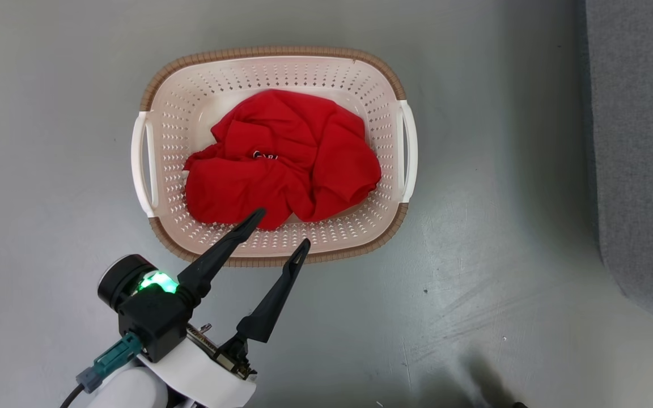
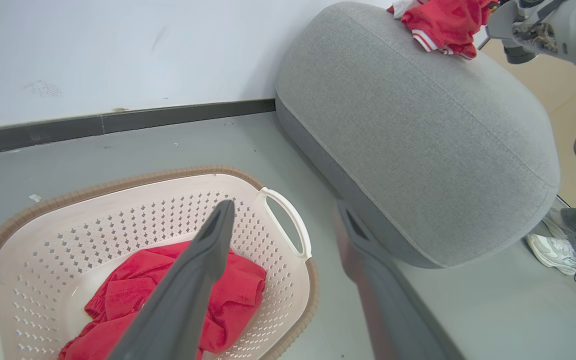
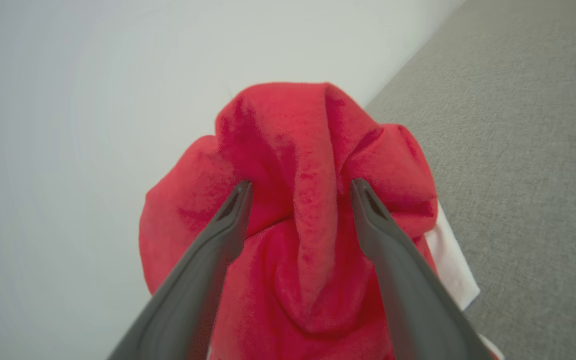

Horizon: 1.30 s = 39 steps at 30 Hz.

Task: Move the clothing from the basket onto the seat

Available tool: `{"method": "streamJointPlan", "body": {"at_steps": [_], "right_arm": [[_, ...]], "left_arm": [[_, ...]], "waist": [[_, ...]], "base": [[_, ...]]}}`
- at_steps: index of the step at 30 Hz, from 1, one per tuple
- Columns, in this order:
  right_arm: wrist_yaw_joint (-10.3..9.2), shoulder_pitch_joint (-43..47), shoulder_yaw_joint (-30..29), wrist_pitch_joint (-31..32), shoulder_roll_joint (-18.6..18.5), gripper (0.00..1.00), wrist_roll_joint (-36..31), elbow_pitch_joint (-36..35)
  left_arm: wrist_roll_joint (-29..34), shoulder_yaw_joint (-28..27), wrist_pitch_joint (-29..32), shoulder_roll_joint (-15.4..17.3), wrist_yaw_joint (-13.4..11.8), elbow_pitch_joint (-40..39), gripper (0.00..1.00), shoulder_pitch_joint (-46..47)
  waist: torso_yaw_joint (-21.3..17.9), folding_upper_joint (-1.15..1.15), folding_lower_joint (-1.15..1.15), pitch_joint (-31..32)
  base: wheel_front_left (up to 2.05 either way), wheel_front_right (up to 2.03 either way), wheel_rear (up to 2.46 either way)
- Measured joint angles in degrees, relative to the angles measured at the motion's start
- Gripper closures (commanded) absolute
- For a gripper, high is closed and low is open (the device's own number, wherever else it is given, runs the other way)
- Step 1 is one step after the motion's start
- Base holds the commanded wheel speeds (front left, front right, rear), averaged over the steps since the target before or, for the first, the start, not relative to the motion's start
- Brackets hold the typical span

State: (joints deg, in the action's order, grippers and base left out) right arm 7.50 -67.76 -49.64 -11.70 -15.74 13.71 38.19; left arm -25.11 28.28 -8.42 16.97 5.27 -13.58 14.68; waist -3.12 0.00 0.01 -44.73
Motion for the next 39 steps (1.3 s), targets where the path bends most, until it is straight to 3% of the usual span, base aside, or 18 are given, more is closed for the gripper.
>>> {"method": "streamJointPlan", "body": {"at_steps": [8,19,27,39], "right_arm": [[0.00,5.6,6.8,-1.1,2.3,0.00,2.5,-2.9],[0.00,15.4,16.5,-2.0,8.3,0.00,7.0,-8.7],[0.00,22.5,26.4,-2.5,10.2,0.00,5.6,-12.4],[0.00,30.5,41.8,-2.7,11.3,0.00,0.2,-14.5]], "left_arm": [[-0.9,-0.9,-2.0,-0.8,0.0,2.5,0.00,1.1],[-3.8,-4.8,-4.4,-2.4,0.0,7.0,0.00,1.5],[-4.9,-7.7,-5.3,-3.7,-0.1,10.6,0.00,1.4],[-7.6,-14.7,-5.9,-6.1,-2.7,16.9,0.00,-2.3]], "waist": [[-0.6,0.00,0.00,2.5],[-1.3,0.00,0.00,7.8],[-1.4,0.00,0.00,12.4],[-0.1,0.00,-0.01,20.1]], "base": [[0.00,0.00,0.00],[0.00,0.00,0.00],[0.00,0.00,0.00],[0.00,0.00,0.00]]}}
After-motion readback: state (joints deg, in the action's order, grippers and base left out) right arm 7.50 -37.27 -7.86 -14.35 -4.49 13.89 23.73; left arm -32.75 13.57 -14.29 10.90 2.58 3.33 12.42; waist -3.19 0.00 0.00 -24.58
